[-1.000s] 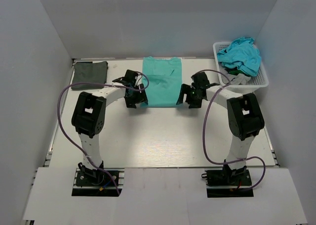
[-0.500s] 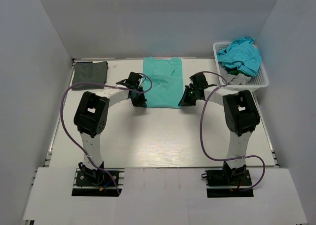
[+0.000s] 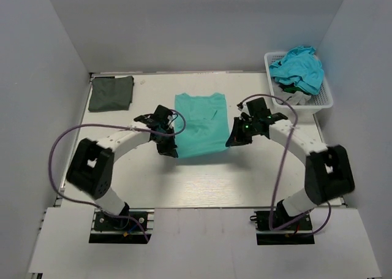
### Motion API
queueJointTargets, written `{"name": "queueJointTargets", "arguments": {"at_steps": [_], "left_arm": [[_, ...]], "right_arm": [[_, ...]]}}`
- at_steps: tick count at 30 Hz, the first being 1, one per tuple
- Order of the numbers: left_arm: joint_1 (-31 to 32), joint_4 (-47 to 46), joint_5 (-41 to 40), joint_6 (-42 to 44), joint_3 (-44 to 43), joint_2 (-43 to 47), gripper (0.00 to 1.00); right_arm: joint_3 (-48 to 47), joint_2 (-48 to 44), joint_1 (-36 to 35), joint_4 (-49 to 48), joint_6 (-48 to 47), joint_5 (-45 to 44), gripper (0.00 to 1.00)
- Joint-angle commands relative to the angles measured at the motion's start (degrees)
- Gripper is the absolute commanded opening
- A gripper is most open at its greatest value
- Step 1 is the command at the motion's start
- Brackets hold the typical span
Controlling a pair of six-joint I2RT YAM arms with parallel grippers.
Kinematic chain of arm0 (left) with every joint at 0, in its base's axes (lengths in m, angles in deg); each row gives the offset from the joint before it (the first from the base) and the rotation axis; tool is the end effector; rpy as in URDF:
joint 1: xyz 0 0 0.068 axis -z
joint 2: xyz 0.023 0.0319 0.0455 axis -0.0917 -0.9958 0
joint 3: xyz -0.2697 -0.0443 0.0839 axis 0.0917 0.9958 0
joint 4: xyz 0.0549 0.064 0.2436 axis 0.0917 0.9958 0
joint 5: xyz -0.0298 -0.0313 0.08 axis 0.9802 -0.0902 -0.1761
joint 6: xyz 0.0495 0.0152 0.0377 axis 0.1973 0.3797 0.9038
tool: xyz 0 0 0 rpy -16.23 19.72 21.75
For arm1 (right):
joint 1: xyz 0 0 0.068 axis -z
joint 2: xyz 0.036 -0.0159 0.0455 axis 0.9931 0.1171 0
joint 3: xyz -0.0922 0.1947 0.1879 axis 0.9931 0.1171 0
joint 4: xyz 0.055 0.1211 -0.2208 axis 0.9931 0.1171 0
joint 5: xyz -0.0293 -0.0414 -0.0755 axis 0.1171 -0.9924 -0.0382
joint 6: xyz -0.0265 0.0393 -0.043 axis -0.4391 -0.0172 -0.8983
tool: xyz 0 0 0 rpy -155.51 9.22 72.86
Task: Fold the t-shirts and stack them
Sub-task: Fold the long partially folded tshirt into a neat square
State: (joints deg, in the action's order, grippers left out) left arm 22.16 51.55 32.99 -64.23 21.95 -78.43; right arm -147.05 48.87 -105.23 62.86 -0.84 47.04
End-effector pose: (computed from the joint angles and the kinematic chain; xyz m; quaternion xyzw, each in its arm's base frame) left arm 0.2782 -0.1538 0.1806 -0.0647 0.9822 -0.1527 0.0878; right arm 0.2974 0.1391 0.2089 -0.0226 0.9435 0.2732 0.1860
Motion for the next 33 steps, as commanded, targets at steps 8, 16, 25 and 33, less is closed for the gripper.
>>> {"name": "queueJointTargets", "arguments": {"at_steps": [8,16,25,33], "left_arm": [[1.41,19.68,7.93,-1.13,-3.19,24.31,0.0],[0.88,20.76,5.47,1.33,-14.53,21.33,0.0],[0.0,16.71,-4.1,1.51,-23.24,8.95,0.0],[-2.19,14.24,-11.06,0.98,-34.91,-2.73,0.0]], "right_arm": [[-1.73,-20.84,0.51,25.49,-8.14,10.4,0.0],[-9.83,-16.71,1.82,29.63,-7.72,12.08,0.0],[-9.04,-12.15,4.64,22.43,-7.44,14.0,0.0],[-9.22,-6.17,9.2,16.36,-6.73,17.08,0.0]]}}
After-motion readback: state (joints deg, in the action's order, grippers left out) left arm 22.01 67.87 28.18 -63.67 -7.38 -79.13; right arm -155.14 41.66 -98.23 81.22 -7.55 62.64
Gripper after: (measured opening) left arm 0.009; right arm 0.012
